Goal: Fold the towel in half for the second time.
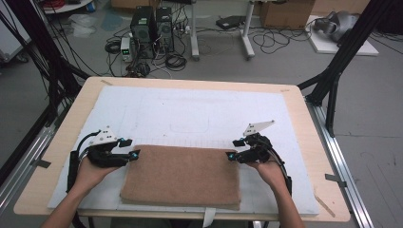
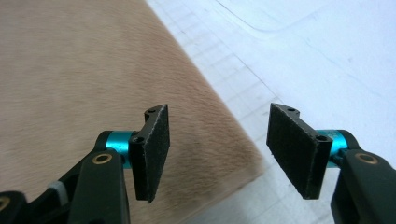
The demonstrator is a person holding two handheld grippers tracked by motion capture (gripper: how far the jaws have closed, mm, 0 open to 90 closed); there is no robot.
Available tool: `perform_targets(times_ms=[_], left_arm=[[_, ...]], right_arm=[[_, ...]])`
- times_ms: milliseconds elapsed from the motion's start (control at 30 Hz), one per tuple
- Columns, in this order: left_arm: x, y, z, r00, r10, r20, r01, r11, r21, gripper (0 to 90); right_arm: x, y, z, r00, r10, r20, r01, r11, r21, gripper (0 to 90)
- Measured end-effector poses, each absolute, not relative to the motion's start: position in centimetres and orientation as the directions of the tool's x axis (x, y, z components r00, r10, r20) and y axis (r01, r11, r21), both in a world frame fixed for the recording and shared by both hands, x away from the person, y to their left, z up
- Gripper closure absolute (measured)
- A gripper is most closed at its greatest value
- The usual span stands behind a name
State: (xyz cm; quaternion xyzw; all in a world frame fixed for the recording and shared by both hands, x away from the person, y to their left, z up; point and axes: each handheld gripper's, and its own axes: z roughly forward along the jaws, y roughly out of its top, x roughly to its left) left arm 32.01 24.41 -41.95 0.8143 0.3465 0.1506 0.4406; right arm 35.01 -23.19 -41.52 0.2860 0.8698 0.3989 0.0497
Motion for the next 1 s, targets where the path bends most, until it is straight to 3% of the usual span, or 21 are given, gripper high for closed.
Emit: perform_targets(times_ms=[200, 300, 400, 467, 567, 700, 1000], left_arm=[[33.4, 23.7, -44.1, 0.704, 0.703, -0.103, 0.516, -0.406, 0.754, 38.8], [33.4, 23.9, -44.2, 0.713, 0.688, -0.136, 0.527, -0.398, 0.751, 47.0], [33.1, 23.9, -44.0, 0.727, 0.673, -0.136, 0.517, -0.407, 0.753, 64.7], [32.8, 23.7, -43.6, 0.732, 0.673, -0.108, 0.499, -0.420, 0.758, 72.7], [32.4, 23.5, -43.0, 0.720, 0.692, -0.051, 0.458, -0.419, 0.784, 76.3], [33.2, 23.5, -42.0, 0.677, 0.735, -0.037, 0.434, -0.357, 0.827, 76.9], [38.3, 22.6, -38.8, 0.613, 0.790, -0.012, 0.408, -0.303, 0.861, 76.8]], right_arm=[[35.8, -22.8, -43.2, -0.816, 0.550, 0.176, 0.506, 0.532, 0.679, 36.6], [35.8, -22.4, -43.6, -0.824, 0.525, 0.213, 0.519, 0.547, 0.657, 49.2], [35.7, -22.3, -43.3, -0.841, 0.492, 0.227, 0.506, 0.562, 0.654, 69.6], [35.6, -22.2, -43.1, -0.848, 0.487, 0.210, 0.491, 0.572, 0.657, 74.5], [35.4, -22.2, -42.3, -0.850, 0.496, 0.176, 0.472, 0.573, 0.670, 76.3], [36.1, -22.2, -41.0, -0.839, 0.526, 0.137, 0.460, 0.552, 0.695, 76.6], [41.6, -22.3, -37.4, -0.806, 0.587, 0.071, 0.444, 0.523, 0.728, 76.5]])
